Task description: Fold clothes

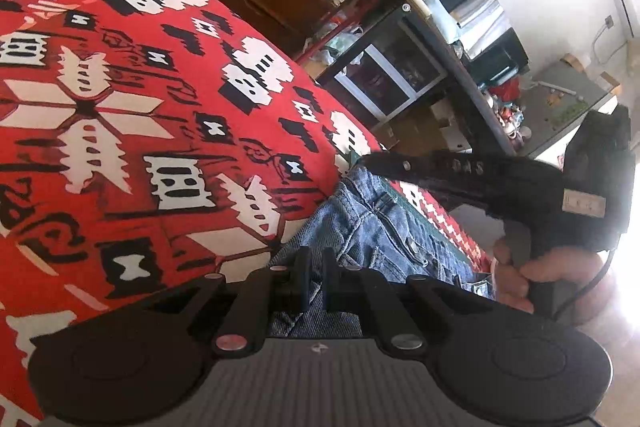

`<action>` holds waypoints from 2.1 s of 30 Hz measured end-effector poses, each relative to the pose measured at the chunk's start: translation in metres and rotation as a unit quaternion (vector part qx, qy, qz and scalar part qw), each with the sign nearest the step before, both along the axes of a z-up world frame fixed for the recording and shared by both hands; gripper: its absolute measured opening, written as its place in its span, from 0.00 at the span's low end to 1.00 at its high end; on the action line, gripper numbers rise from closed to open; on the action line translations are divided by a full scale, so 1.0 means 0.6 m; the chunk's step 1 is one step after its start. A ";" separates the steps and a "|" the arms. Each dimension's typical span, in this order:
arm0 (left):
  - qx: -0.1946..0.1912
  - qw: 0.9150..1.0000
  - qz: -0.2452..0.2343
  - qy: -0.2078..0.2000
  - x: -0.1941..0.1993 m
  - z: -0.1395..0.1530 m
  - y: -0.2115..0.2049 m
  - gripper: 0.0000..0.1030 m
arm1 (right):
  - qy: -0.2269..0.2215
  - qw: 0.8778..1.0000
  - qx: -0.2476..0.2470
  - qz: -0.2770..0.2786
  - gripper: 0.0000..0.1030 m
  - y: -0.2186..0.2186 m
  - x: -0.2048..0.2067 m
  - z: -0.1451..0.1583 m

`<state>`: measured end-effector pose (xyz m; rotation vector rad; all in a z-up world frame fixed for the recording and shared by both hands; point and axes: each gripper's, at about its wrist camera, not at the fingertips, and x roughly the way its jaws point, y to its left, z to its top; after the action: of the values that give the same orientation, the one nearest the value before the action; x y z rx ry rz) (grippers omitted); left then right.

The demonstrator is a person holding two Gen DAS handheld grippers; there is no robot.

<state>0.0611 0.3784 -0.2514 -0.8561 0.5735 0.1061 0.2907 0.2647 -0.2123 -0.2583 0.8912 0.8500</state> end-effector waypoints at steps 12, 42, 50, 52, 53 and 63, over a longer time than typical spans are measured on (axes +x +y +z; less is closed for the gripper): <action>0.002 1.000 0.003 0.014 0.002 0.001 0.003 0.03 | 0.023 0.997 0.029 -0.074 0.01 -0.005 0.055 -0.012; 0.074 0.984 -0.152 0.049 -0.001 0.050 -0.200 0.03 | 0.017 0.971 -0.013 -0.238 0.04 -0.625 -0.190 -0.013; 0.082 0.980 -0.162 0.082 -0.012 0.045 -0.258 0.03 | 0.005 0.968 -0.006 -0.249 0.00 -0.701 -0.238 -0.015; 0.085 0.979 -0.163 0.085 -0.011 0.054 -0.269 0.03 | 0.000 0.969 -0.013 -0.248 0.00 -0.720 -0.256 -0.016; 0.087 0.979 -0.166 0.083 -0.009 0.060 -0.275 0.03 | -0.001 0.969 -0.014 -0.248 0.00 -0.727 -0.263 -0.017; 0.127 0.964 -0.217 0.092 0.060 0.102 -0.402 0.04 | -0.037 0.980 0.027 -0.194 0.10 -0.699 -0.278 0.011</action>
<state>0.0974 0.1372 -0.1904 -0.4590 0.8907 -0.1398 0.1237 -0.1547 -0.2056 -0.0636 0.8141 0.4975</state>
